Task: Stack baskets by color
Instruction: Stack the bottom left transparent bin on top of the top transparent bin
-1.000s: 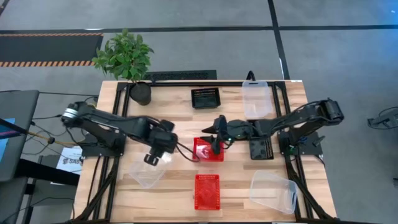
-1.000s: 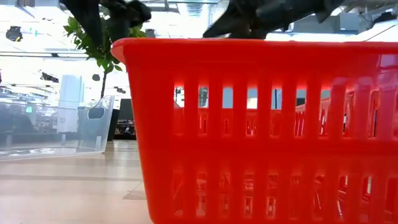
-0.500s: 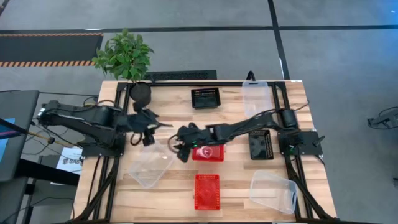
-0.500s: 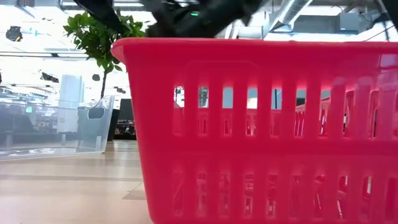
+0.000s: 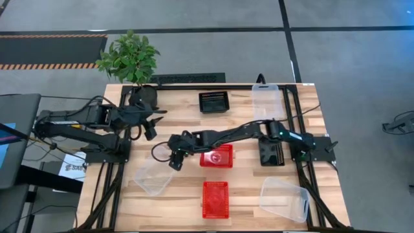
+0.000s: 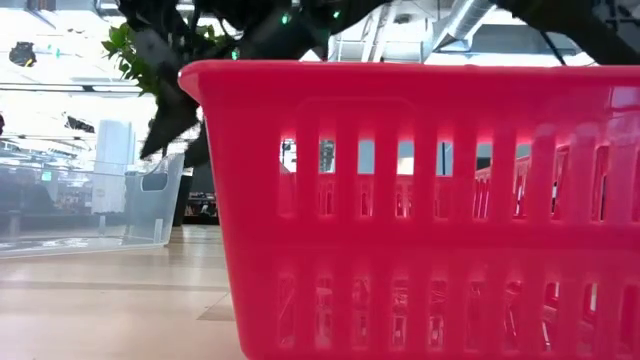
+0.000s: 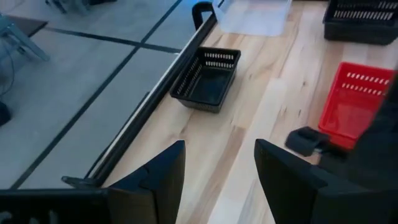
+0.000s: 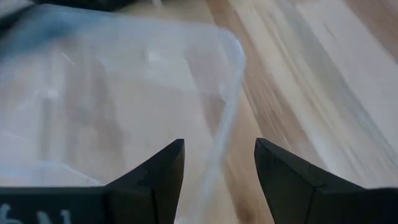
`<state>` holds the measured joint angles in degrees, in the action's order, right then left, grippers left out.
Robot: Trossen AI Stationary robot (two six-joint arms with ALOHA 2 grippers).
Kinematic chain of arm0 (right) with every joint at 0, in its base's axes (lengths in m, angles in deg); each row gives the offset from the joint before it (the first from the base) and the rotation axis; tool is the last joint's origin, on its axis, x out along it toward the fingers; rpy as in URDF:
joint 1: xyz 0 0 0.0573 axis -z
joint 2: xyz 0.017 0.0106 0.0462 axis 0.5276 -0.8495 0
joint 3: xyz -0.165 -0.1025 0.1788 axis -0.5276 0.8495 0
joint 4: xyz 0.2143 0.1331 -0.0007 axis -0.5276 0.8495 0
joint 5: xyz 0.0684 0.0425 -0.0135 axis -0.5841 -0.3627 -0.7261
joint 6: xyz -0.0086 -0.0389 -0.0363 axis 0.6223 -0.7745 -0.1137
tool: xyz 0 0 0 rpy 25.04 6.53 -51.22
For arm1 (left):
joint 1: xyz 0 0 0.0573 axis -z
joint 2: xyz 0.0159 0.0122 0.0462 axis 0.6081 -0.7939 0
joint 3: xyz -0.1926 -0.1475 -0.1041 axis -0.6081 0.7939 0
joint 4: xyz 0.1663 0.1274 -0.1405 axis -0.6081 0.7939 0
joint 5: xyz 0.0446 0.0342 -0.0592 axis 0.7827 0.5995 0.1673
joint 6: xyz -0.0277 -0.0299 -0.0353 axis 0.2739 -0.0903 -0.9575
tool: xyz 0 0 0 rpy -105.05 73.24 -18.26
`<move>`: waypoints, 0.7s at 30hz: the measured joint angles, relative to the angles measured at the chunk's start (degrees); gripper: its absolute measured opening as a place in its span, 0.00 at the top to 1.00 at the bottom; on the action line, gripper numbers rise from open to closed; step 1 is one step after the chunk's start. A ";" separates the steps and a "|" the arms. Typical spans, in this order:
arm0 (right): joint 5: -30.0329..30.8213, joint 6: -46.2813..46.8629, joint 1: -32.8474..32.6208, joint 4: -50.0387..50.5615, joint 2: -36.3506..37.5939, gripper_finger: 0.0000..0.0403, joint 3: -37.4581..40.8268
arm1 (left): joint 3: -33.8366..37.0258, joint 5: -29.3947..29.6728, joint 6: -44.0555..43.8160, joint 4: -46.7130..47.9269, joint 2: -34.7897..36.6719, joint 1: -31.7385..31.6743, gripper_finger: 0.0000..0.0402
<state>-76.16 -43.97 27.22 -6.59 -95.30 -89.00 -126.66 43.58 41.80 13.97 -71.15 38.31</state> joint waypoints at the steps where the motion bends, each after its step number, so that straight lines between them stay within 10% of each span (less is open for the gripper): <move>1: -0.04 -0.03 0.13 0.11 -1.01 0.46 -0.83 | 0.00 -0.04 0.07 0.05 -0.05 0.02 0.55; 8: -0.06 -1.13 0.30 1.26 -2.94 0.57 -2.71 | 0.00 -0.79 1.89 0.14 -0.71 0.03 0.55; 15: -0.12 -4.46 0.63 0.99 -1.92 0.95 -2.66 | 0.00 -0.57 2.47 0.09 -0.88 0.02 0.55; 21: -2.44 -5.21 1.02 3.03 1.13 0.98 -2.66 | 0.00 -0.35 2.50 0.37 -0.88 0.04 0.55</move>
<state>-78.60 -49.19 28.25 -3.56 -94.17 -91.66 -126.66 43.24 44.29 14.34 -72.04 38.36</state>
